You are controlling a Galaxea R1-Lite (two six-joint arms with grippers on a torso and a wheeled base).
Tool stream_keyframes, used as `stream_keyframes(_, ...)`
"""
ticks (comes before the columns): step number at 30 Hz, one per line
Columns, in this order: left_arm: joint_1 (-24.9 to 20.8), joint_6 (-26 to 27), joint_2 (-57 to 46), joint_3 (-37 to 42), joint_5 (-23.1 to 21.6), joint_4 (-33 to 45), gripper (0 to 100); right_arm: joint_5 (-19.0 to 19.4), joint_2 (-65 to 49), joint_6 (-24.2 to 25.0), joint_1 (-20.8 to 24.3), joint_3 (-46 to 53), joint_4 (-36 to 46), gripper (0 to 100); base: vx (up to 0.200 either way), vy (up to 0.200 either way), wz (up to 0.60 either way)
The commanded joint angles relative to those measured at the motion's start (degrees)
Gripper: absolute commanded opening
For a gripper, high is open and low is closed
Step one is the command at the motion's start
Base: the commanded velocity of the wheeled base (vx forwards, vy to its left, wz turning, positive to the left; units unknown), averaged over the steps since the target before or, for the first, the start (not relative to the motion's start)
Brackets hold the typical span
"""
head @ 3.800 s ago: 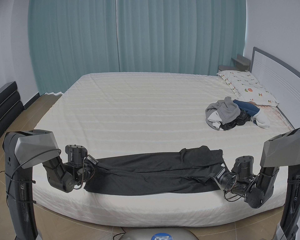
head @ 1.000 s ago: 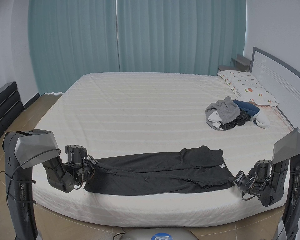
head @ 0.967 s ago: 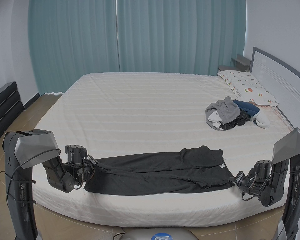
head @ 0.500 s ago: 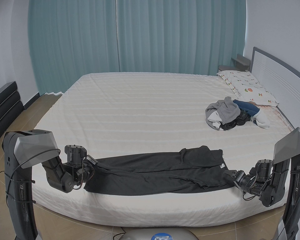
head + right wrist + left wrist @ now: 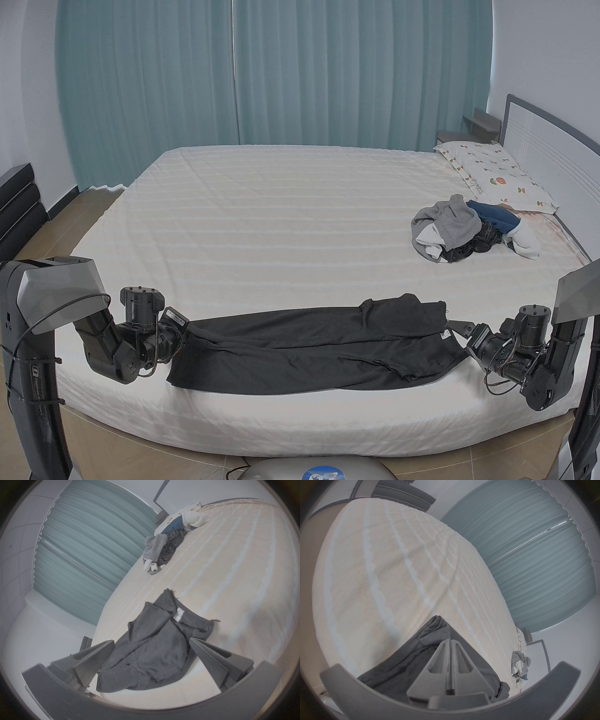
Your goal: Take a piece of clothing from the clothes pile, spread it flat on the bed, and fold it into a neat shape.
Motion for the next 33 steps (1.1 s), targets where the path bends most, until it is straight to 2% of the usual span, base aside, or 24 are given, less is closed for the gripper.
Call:
stream_keyframes(1, -0.1, 0.0, -0.2, 0.3, 0.0, 0.0, 0, 0.2, -1.0, -0.2, 0.9, -1.7, 0.0, 100, 0.2, 0.0, 0.0)
stream_keyframes(5, 0.0, 0.1, 0.0, 0.3, 0.0, 0.0, 0, 0.4, 1.0, -0.2, 1.7, -6.4, 1.2, 100, 0.0, 0.0, 0.0)
stream_keyframes(11, 0.0, 0.2, 0.2, 0.4, 0.0, 0.0, 0, 0.0, -1.2, -4.6, 2.2, -5.1, 11.9, 100, 0.0, 0.0, 0.0)
stream_keyframes(21, 0.0, 0.2, 0.2, 0.4, 0.0, 0.0, 0, -0.2, -5.6, -7.2, -1.2, 5.2, 7.4, 100, 0.0, 0.0, 0.0)
stream_keyframes(27, 0.0, 0.1, 0.2, 0.4, 0.0, 0.0, 0, -0.2, -10.1, -8.2, -3.1, 4.2, 6.9, 100, 0.0, 0.0, 0.0)
stream_keyframes(33, -0.1, 0.1, 0.2, 0.4, 0.0, 0.0, 0, -0.1, -12.3, -8.4, -1.5, 2.6, 7.7, 100, 0.0, 0.0, 0.0)
